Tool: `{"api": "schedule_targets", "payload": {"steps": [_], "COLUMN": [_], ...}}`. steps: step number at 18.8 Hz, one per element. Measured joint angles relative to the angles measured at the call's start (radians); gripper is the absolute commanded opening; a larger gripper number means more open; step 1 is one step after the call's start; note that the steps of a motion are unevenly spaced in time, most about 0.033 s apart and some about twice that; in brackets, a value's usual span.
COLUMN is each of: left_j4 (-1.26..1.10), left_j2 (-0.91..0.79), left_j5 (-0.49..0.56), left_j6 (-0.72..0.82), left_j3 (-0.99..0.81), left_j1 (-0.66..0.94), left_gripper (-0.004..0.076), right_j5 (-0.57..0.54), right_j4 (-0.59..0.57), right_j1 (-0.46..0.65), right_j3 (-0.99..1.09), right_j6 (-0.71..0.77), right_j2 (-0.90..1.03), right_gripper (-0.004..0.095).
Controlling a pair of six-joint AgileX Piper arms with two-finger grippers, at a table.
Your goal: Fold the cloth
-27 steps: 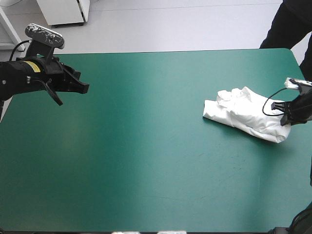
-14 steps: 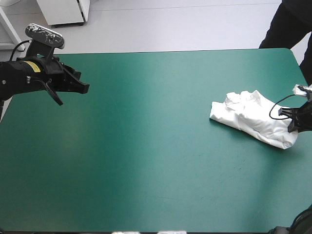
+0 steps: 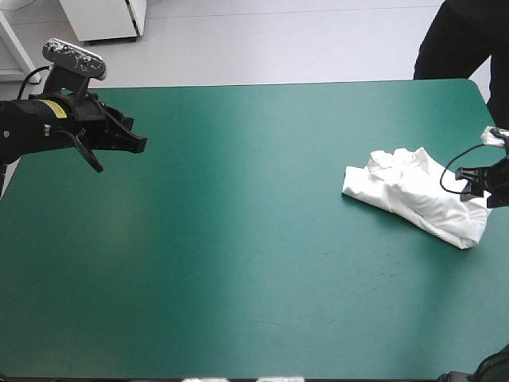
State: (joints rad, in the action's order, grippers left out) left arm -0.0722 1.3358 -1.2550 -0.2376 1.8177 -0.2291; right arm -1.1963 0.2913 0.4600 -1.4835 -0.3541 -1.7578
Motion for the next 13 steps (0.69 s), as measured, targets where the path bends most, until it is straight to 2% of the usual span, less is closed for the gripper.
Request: {"api": "schedule_targets", "payload": {"steps": [4,7,9,10,11,13], "left_j4": [0.011,0.016,0.008,0.004,0.001,0.002], "left_j2": [0.0,0.0,-0.004,-0.008,-0.016,-0.034], "left_j5": [0.0,0.0,0.0,0.0,0.0,-0.001], "left_j6": [-0.001,-0.001,-0.001,-0.001,-0.001,-0.009], "left_j3": [-0.001,-0.018,-0.05,-0.069,-0.103,-0.137], "left_j1": [0.0,0.0,0.0,0.0,0.0,-0.009], "left_gripper": [0.0231,0.0231,0.023,0.023,0.0228,0.0151], "right_j5": [-0.003,-0.022,-0.033,-0.035,-0.036,-0.039], "right_j4": [0.156,0.173,0.177,0.178,0.179,0.181], "right_j1": [-0.02,-0.11,-0.205,-0.254,-0.321,-0.396], "right_j3": [-0.001,-0.003,-0.005,-0.006,-0.006,-0.006], "right_j6": [-0.064,-0.077,-0.078,-0.079,-0.079,-0.08], "right_j2": [0.109,0.184,0.22,0.229,0.239,0.241], "right_gripper": [0.0554,0.0534,0.0425,0.0319,0.0262,0.0076]}}
